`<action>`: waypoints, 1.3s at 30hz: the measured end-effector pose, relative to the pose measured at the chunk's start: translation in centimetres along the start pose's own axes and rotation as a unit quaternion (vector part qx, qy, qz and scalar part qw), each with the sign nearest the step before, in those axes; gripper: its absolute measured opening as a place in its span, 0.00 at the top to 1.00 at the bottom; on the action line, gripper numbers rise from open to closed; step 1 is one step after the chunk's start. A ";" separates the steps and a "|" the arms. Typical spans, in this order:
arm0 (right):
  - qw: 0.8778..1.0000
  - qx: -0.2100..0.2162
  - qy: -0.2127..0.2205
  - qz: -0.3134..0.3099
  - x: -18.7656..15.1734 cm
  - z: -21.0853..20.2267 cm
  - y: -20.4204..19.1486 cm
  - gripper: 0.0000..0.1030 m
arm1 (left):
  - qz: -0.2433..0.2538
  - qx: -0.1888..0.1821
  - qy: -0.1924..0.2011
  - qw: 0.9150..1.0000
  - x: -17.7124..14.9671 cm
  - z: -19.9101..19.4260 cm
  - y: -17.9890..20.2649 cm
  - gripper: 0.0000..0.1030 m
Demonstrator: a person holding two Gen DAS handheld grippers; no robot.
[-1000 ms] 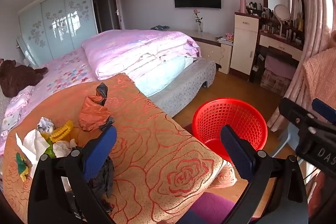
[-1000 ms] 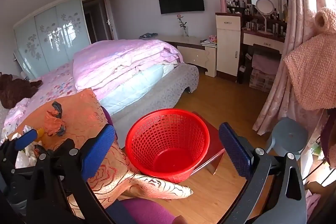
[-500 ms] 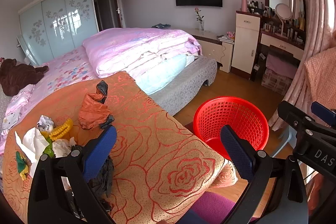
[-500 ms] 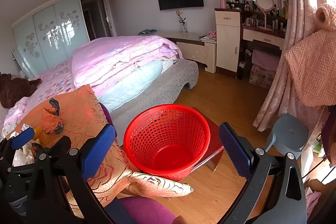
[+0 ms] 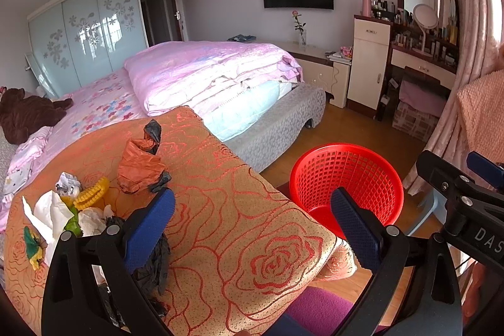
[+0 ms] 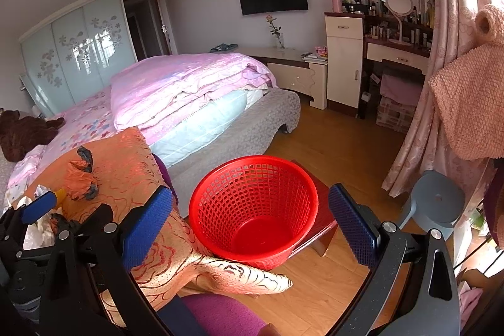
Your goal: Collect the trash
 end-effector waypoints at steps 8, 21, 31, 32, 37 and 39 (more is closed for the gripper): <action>1.000 0.001 -0.001 0.000 -0.1 0.0 0.0 0.06 | 0.000 0.001 -0.001 1.000 0.0 0.0 0.1 0.07; 1.000 0.001 -0.001 0.001 -0.1 0.0 0.0 0.06 | 0.001 0.001 -0.001 1.000 -0.1 0.0 -0.1 0.07; 1.000 0.001 -0.002 0.001 -0.1 0.0 0.1 0.06 | 0.002 0.001 -0.002 1.000 -0.1 0.1 -0.1 0.07; 1.000 0.001 -0.003 0.001 -0.1 0.0 0.0 0.06 | 0.001 0.001 -0.002 1.000 0.0 0.1 0.0 0.07; 1.000 0.002 -0.004 0.000 -0.3 -0.1 -0.2 0.06 | 0.001 0.002 -0.002 1.000 -0.3 0.1 -0.2 0.07; 1.000 0.002 -0.004 -0.001 -0.4 -0.1 -0.3 0.06 | -0.001 0.003 -0.002 1.000 -0.8 0.3 -0.6 0.07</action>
Point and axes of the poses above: each gripper's, at about its wrist camera, not at the fingertips, and z roughly the way its jaws point, y to its right, x to its top, the point moved 10 cm from there along z, roughly the way its jaws point, and after that the axes turned 15 degrees about z, right-handed, at the moved point
